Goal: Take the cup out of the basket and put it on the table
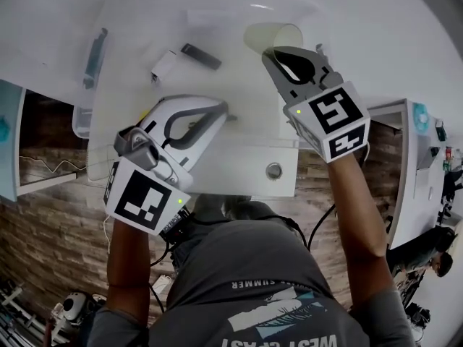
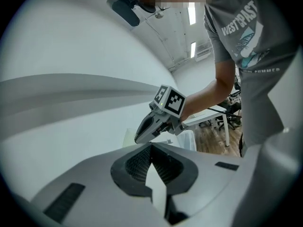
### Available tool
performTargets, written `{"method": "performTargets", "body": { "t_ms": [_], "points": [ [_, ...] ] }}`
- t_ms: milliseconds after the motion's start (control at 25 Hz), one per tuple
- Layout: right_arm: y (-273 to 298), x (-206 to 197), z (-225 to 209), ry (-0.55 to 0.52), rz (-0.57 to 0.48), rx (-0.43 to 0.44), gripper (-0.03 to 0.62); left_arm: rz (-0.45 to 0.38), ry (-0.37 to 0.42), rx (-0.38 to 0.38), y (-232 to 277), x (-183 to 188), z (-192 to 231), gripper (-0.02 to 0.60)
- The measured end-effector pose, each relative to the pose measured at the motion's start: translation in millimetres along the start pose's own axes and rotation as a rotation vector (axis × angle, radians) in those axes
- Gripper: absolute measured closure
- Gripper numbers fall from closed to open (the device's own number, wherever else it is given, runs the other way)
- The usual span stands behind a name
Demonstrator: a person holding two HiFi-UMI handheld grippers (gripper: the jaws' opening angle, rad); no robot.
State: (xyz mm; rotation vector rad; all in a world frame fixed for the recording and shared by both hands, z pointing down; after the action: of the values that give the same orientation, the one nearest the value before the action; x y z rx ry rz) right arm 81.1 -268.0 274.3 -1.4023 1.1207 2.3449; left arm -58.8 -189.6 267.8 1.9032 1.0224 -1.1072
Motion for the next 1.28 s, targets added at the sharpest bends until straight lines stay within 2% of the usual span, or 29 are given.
{"method": "performTargets", "body": {
  "t_ms": [280, 520, 800, 1280],
  "points": [
    [-56, 7, 46, -0.037, -0.112, 0.049, 0.565, 0.045, 0.015, 0.040, -15, 14, -25, 0.574],
    [-97, -3, 84, -0.051, -0.156, 0.102, 0.565, 0.084, 0.012, 0.057, -25, 22, -60, 0.574],
    [-129, -21, 120, -0.077, -0.160, 0.150, 0.565, 0.110, 0.001, 0.076, -37, 28, -97, 0.572],
    [-132, -62, 169, -0.079, -0.116, 0.262, 0.565, 0.169, -0.062, 0.109, -61, 7, -139, 0.572]
  ]
}}
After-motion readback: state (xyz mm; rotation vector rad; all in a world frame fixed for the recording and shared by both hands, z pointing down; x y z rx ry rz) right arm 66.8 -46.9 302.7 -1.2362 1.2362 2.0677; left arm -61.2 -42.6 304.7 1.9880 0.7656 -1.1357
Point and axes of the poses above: the fingertips, and each gripper's own axes: y forward along the fingers, z to its left, x out of its top, the point moved 5 cm from there along -y, backward along the fingers, and after that the axes turned 4 degrees about x, right-handed, at the moved point
